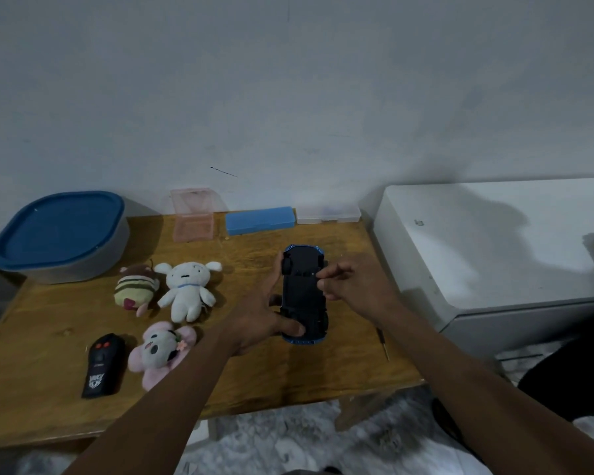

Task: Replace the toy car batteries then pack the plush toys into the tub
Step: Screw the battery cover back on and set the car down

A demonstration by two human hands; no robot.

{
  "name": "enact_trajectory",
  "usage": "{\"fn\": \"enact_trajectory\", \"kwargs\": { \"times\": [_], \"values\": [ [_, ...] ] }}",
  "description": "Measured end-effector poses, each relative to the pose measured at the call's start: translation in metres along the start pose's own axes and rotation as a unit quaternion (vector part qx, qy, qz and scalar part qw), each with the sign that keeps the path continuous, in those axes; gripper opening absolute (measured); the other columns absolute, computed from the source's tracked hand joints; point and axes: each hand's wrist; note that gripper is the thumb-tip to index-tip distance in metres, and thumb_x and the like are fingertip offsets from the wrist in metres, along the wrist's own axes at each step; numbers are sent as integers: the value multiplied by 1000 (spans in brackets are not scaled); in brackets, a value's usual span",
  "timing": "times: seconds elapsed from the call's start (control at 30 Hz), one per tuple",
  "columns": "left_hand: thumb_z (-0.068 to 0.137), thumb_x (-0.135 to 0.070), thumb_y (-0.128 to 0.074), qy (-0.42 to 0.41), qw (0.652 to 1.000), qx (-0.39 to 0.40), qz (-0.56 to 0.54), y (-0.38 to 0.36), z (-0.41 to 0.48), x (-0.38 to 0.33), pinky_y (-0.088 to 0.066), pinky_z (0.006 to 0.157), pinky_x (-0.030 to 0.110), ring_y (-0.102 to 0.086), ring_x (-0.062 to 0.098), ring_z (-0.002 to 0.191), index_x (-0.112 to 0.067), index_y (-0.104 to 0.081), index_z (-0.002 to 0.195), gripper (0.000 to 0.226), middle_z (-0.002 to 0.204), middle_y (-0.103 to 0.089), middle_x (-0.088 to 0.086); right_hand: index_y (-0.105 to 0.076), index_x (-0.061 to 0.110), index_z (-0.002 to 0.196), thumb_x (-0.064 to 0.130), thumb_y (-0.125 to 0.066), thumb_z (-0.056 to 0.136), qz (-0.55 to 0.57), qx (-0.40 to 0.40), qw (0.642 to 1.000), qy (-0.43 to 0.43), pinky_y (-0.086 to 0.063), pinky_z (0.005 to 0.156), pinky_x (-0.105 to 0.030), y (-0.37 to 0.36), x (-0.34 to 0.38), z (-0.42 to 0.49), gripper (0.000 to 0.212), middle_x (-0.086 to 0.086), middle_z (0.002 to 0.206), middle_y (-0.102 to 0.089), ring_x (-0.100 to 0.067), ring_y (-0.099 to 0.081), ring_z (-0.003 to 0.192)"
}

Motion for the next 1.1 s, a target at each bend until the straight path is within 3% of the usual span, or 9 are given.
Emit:
{"fn": "enact_trajectory", "kwargs": {
  "times": [0.17, 0.33, 0.43, 0.53, 0.63, 0.8, 0.93, 1.0, 1.1],
  "values": [
    [60, 10, -80, -2, 1000, -5, -13, -1, -2, -1, -55, 88, 55, -58, 28, 118, -73, -10, 131, 130, 130, -60, 5, -72, 21, 90, 20, -77, 78, -115, -40, 992, 29, -47, 67, -16, -5, 1, -4, 13, 9, 86, -67, -4, -61, 80],
    [66, 11, -79, -10, 999, 6, -38, -4, -4, -5, -54, 89, 55, -59, 27, 118, -80, -20, 118, 120, 130, -61, 5, -71, 21, 92, 19, -77, 78, -94, -77, 992, 15, -57, 74, -30, -10, -2, -9, 16, 7, 90, -65, -8, -62, 84],
    [81, -1, -73, 6, 996, 13, -89, -6, -4, -7, -48, 96, 57, -61, 28, 117, -75, -25, 125, 98, 130, -62, 4, -71, 18, 94, 17, -77, 77, -91, -78, 993, 21, -59, 73, -31, -11, -4, -10, 17, 5, 87, -67, -8, -64, 81],
    [94, -6, -59, 16, 992, 0, -129, -9, -3, -9, -47, 98, 58, -63, 28, 114, -65, -26, 135, 79, 132, -61, -1, -72, 19, 95, 18, -78, 77, -96, -83, 992, 26, -55, 69, -21, -12, -4, -10, 19, 5, 88, -68, -7, -64, 81],
    [94, -5, -58, 8, 991, -2, -134, -11, -5, -11, -50, 94, 56, -65, 28, 111, -68, -35, 122, 73, 132, -61, 0, -67, 20, 95, 15, -78, 76, -73, -88, 993, 10, -48, 62, -14, -13, -1, -12, 23, 4, 84, -65, -6, -61, 77],
    [93, -1, -57, -5, 990, -3, -140, -13, -7, -14, -55, 85, 51, -66, 28, 110, -71, -47, 106, 72, 132, -60, 1, -59, 17, 91, 16, -79, 75, -28, -106, 994, -27, -55, 62, -26, -14, 0, -12, 27, 0, 78, -64, -13, -64, 73],
    [92, 3, -58, -2, 991, 11, -132, -15, -7, -13, -52, 90, 58, -64, 32, 113, -60, -40, 129, 75, 129, -63, 7, -58, 15, 85, 13, -81, 72, -5, -122, 991, -61, -60, 73, -42, -15, -3, -9, 27, 0, 77, -62, -20, -66, 78],
    [91, 5, -58, 8, 992, 9, -124, -16, -7, -12, -49, 91, 62, -63, 34, 113, -56, -38, 132, 77, 128, -63, 10, -56, 17, 83, 11, -82, 70, -3, -125, 990, -69, -59, 73, -44, -15, -6, -8, 30, 0, 76, -64, -20, -67, 77],
    [89, 8, -57, 32, 990, 15, -134, -19, -7, -11, -51, 88, 59, -63, 36, 112, -52, -36, 136, 79, 126, -64, 13, -54, 17, 85, 10, -83, 70, 0, -126, 988, -85, -59, 73, -46, -15, -12, -9, 33, -1, 77, -65, -19, -67, 77]
  ]
}}
Point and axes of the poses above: each hand's wrist, its own z-axis towards the middle knuckle, its own y-axis out of the back of the hand, x = y × z
